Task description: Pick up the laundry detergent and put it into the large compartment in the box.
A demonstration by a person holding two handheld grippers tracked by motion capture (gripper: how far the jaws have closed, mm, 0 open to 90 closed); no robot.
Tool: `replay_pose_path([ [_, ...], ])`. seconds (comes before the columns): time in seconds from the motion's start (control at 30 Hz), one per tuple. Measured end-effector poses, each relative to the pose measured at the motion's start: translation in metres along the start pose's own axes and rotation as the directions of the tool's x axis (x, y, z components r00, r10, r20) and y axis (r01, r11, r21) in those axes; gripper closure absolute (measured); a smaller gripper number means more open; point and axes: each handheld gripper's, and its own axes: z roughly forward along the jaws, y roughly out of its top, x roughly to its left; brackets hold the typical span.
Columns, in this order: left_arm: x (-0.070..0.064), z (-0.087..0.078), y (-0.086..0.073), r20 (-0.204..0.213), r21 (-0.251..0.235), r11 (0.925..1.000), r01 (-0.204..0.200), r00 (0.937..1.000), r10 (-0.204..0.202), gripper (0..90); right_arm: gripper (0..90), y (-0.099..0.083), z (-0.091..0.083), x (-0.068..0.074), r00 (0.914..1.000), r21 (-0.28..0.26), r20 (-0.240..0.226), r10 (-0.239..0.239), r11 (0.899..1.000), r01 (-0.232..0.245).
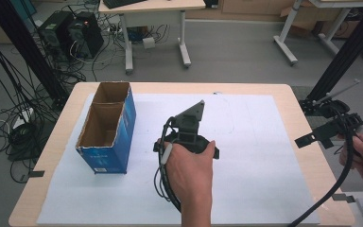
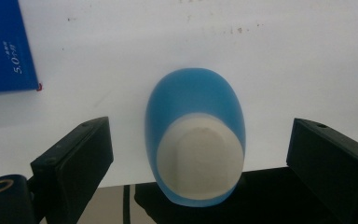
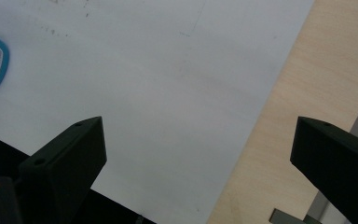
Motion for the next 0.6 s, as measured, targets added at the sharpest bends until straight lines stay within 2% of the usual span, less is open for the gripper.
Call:
replay_pose_path([
  [0.6,0.004,0.014,0.004,0.008,0.020,0.9998,0.004,1.0000,-0.004,7.6,3.6,0.003,0.002,0.004,0.9999,0.006,0.012,-0.003,1.000,0.003],
])
